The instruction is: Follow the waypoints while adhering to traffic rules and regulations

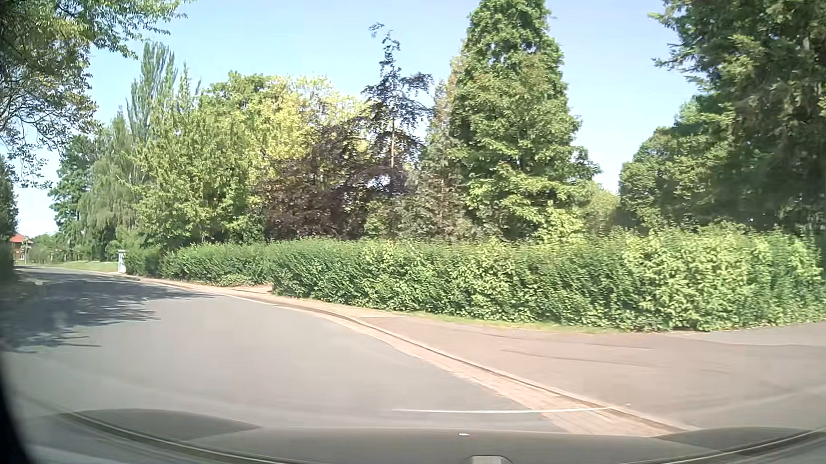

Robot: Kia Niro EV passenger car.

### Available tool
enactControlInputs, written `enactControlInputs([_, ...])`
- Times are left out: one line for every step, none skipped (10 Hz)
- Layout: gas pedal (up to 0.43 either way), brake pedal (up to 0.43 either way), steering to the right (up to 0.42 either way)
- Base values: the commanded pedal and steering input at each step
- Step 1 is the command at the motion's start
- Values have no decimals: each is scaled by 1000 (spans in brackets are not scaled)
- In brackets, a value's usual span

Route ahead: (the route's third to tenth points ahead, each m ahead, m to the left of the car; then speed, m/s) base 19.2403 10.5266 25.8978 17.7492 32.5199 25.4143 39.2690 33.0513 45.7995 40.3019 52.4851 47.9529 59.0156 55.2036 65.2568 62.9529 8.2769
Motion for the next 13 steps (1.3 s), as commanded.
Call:
enactControlInputs([189,6,-175])
enactControlInputs([189,6,-175])
enactControlInputs([189,6,-175])
enactControlInputs([189,6,-176])
enactControlInputs([189,6,-189])
enactControlInputs([189,6,-196])
enactControlInputs([189,6,-194])
enactControlInputs([189,6,-190])
enactControlInputs([197,6,-184])
enactControlInputs([209,6,-180])
enactControlInputs([209,6,-179])
enactControlInputs([209,6,-177])
enactControlInputs([209,6,-174])
